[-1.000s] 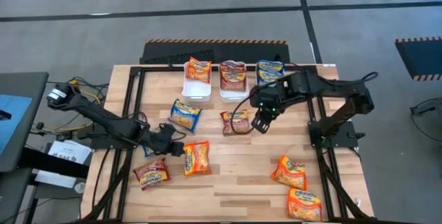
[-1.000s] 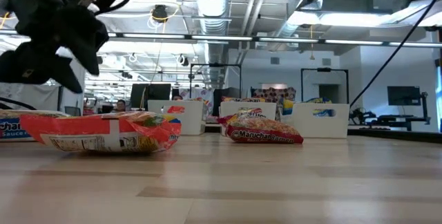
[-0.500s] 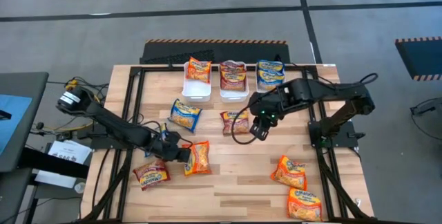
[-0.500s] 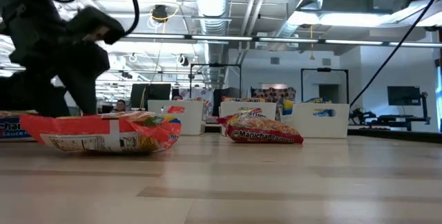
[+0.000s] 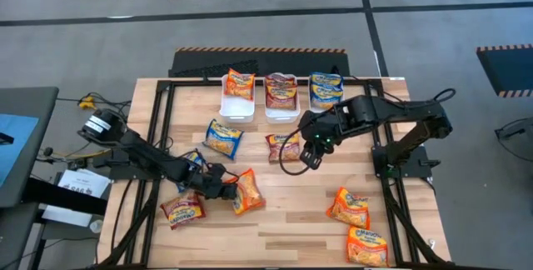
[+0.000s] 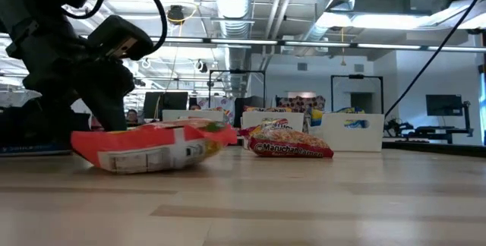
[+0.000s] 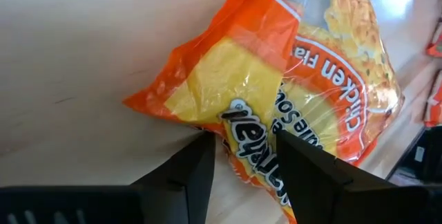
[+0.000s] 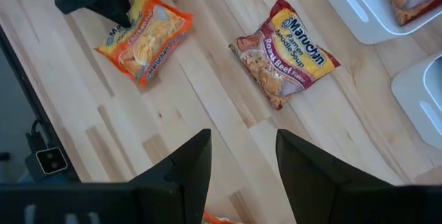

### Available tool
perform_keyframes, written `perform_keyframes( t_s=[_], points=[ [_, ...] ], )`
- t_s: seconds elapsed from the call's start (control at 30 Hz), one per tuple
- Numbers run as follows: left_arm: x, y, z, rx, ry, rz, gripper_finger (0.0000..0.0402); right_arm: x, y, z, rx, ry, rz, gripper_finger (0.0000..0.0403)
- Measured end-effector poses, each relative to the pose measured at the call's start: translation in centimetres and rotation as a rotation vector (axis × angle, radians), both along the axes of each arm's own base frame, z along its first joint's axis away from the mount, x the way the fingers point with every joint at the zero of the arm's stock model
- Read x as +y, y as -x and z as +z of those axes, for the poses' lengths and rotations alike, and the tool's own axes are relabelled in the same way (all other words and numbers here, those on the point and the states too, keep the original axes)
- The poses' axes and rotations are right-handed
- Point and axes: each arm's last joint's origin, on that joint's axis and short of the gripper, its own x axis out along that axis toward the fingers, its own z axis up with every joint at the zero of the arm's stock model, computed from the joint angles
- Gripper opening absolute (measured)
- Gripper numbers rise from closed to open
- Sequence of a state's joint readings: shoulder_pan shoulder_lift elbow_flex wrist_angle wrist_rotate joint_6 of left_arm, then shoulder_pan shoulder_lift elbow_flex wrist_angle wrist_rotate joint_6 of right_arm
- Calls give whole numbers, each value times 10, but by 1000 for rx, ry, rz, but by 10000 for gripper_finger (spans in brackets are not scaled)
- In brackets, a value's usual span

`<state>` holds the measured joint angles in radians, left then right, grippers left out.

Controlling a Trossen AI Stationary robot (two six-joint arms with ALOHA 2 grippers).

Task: Sort Maruchan noodles
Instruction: Put the orange noodle pack into the left white bin

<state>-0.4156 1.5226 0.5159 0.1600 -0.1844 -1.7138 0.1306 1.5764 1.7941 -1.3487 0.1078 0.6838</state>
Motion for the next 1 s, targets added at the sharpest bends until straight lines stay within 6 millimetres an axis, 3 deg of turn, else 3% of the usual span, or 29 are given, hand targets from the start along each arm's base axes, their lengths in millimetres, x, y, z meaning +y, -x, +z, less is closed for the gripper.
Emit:
perform_keyframes(
  t_s=[0.2, 0.47, 0.77, 1.0],
  points=[
    [8, -2, -1, 13, -32, 4, 130, 0, 0, 0, -5, 0, 0, 187],
    [19, -6, -2, 4, -127, -20, 10, 0, 0, 0, -5, 1, 0, 187],
    [16, -13, 7, -118, -139, -159, 0, 0, 0, 0, -4, 2, 2, 187],
    [10, -21, 39, -229, -204, -248, 0, -1, -1, 0, -11, 39, -16, 187]
  ],
)
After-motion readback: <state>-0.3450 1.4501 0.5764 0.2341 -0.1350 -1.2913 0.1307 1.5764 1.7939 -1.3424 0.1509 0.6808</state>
